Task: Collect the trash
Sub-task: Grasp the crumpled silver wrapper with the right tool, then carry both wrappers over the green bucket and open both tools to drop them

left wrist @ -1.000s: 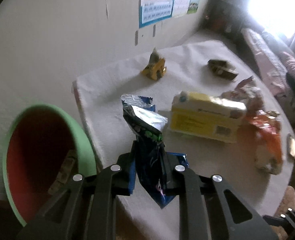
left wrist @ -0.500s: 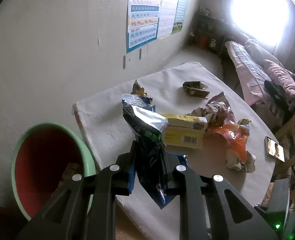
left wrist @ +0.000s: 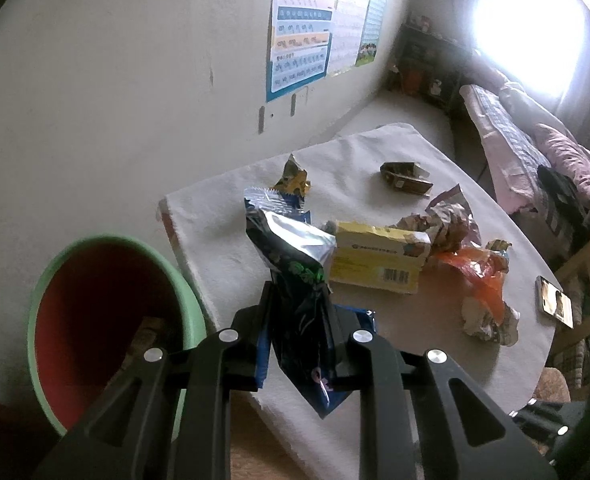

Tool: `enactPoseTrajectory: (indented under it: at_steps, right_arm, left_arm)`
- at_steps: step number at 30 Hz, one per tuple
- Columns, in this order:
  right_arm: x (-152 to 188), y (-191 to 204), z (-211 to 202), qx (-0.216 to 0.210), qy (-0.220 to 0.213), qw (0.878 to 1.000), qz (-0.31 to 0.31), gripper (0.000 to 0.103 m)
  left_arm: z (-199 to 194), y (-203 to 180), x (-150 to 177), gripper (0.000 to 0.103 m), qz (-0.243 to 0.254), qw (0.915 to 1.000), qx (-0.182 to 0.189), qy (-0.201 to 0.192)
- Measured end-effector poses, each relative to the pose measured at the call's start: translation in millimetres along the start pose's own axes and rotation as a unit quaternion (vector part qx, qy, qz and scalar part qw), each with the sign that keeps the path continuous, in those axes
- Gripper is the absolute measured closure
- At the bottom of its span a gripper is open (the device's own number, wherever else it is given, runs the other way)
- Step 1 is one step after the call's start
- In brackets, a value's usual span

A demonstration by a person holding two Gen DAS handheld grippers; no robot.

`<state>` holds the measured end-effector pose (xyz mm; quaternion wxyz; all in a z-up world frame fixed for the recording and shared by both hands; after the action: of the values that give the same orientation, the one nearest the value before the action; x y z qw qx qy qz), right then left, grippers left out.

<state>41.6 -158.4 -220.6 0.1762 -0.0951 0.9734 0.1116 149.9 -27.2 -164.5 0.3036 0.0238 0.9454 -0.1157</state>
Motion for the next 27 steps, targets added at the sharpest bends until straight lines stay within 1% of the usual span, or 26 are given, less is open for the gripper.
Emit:
enactPoseTrajectory:
  at_steps: [5, 8, 11, 14, 17, 23, 27]
  right_arm:
    - [-39.6, -1.1, -34.5, 0.003, -0.070, 0.998, 0.002, 0.061]
    - [-66.3, 4.3, -46.9, -0.002, -0.101, 0.995, -0.009, 0.061]
    - [-91.2, 17.2, -48.5, -0.012, -0.120, 0.992, -0.020, 0.061]
    - [-107.3, 32.6, -45.2, -0.020, -0.128, 0.991, -0.032, 0.061]
    - [-116.0, 44.4, -40.2, -0.027, -0.128, 0.991, -0.042, 0.061]
    - [-125.8, 58.3, -31.5, -0.038, -0.125, 0.990, -0.045, 0.061]
    - [-131.3, 64.5, -25.0, -0.050, -0.120, 0.991, -0.042, 0.061]
  left_arm:
    - [-15.5, 8.0, -11.8, 0.085, -0.006, 0.9997, -0.004, -0.023]
    - [-25.9, 23.3, -21.5, 0.085, -0.022, 0.9990, -0.013, -0.036]
    - [-33.9, 40.6, -26.8, 0.084, -0.036, 0.9979, -0.027, -0.046]
    - [-39.2, 60.3, -27.9, 0.084, -0.051, 0.9966, -0.042, -0.049]
    - [-40.9, 80.0, -27.2, 0.084, -0.065, 0.9950, -0.058, -0.049]
    - [-38.3, 110.4, -22.3, 0.083, -0.086, 0.9917, -0.085, -0.044]
    - [-34.7, 122.3, -18.3, 0.083, -0.096, 0.9901, -0.095, -0.039]
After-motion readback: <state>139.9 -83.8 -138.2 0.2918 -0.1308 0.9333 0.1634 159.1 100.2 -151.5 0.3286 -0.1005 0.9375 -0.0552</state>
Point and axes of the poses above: each gripper's, at about its wrist camera, not at the fingertips, and z roughly the way its jaws point, y to its left, x to its underside, the point moved 4 cm from there along z, roughly the way its jaws point, and after that the axes turned 12 degrees about -z, right-handed, at the moved point
